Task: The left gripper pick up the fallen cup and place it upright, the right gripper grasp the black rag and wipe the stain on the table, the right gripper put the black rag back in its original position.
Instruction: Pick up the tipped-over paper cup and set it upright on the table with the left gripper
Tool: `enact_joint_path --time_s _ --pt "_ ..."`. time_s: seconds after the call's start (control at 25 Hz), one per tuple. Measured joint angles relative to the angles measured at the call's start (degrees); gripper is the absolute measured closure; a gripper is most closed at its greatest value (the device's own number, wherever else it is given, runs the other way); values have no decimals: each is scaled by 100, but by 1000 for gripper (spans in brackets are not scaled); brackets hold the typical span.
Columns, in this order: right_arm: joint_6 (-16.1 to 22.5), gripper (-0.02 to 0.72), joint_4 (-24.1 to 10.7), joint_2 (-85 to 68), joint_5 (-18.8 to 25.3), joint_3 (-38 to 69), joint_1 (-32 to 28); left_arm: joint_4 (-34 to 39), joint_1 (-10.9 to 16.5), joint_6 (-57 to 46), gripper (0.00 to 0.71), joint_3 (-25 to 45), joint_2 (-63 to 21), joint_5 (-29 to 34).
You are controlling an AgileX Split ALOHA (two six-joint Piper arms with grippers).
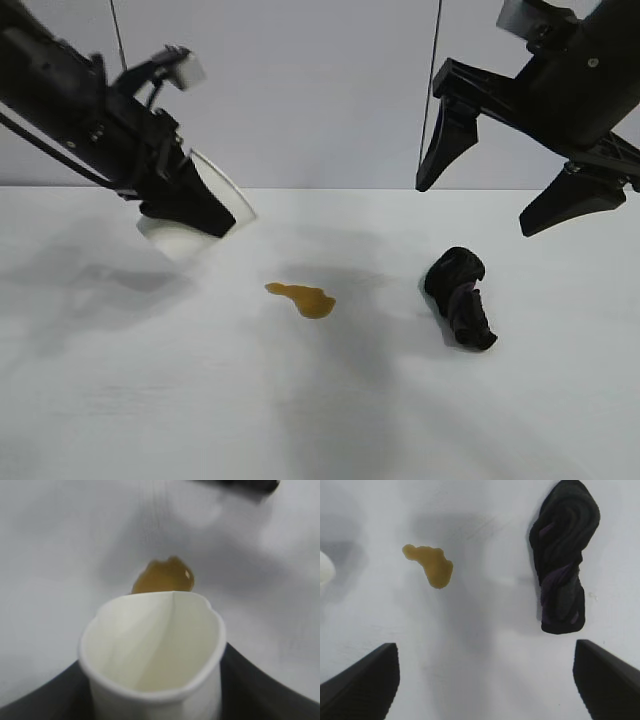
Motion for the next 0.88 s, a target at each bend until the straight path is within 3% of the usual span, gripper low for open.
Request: enact_joint_path --time_s 0.12,0.24,0.4,0.88 --pt "0 51 0 0 -1 0 0 -1411 489 1601 317 752 -86 506" --pt "0 51 0 0 -6 0 0 -2482 685 3326 317 1505 -75 1225" --pt "0 51 0 0 -11 0 0 -2702 686 4922 317 1929 194 1650" --pt "0 51 3 0 -16 0 0 -2848 672 5773 317 1882 1246 1639"
